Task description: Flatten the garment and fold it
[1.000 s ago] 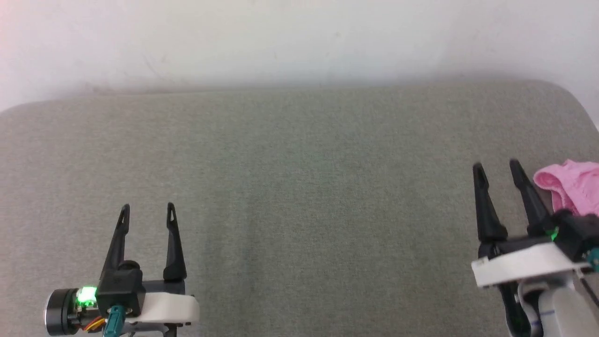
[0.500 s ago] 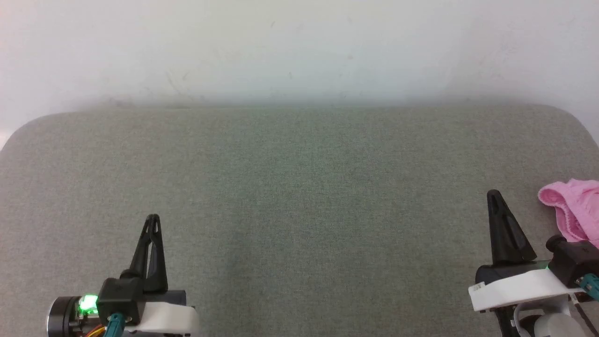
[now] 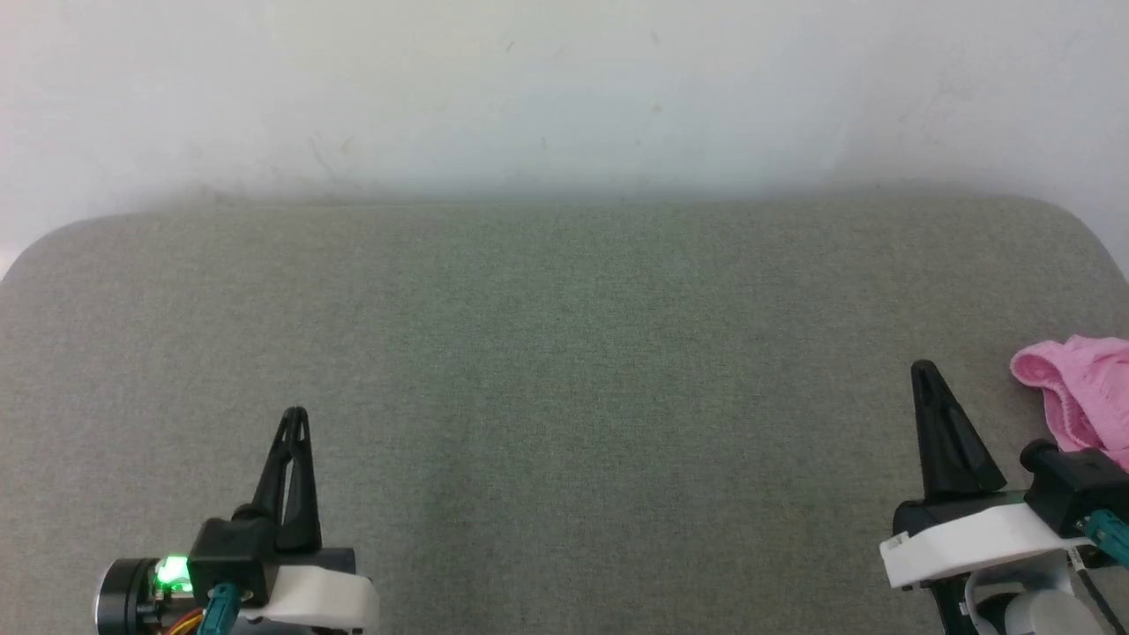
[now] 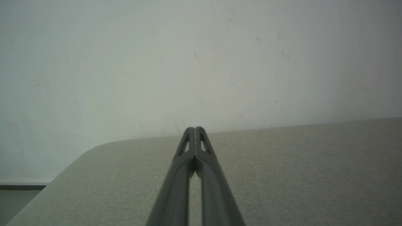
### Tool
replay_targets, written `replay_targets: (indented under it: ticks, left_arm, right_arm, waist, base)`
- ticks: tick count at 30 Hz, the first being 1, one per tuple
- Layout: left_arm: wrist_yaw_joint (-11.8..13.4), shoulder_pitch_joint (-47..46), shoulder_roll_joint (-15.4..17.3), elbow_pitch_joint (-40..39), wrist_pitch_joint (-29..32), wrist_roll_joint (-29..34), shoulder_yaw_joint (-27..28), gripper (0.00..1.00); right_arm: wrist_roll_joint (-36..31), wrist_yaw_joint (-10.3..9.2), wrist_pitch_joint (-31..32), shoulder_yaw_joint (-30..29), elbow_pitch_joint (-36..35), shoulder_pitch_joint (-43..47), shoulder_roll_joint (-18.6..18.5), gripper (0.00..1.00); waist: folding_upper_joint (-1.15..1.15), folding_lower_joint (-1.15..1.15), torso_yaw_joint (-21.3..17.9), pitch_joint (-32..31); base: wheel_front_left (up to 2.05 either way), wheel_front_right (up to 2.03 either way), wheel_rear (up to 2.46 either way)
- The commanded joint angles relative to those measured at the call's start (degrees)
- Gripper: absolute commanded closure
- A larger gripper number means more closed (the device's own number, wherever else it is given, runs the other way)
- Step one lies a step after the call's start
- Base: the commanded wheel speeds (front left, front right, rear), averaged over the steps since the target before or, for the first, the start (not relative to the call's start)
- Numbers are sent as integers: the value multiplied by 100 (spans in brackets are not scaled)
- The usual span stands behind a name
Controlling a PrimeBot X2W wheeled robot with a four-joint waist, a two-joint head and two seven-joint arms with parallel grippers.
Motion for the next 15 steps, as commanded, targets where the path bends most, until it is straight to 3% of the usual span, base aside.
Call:
replay_targets:
  ticks: [1, 15]
  left_arm:
    - [-52, -63, -50, 28, 43, 26, 47, 100]
    - [-162, -111, -134, 69, 196, 66, 104, 100]
  right_arm:
    - [-70, -2, 49, 11, -47, 11, 10, 100]
    - [-200, -3, 202, 30, -92, 17, 19, 100]
  waist:
    - [0, 0, -4, -1]
    - [0, 0, -30, -8]
  base:
    - [0, 0, 0]
    - [0, 0, 0]
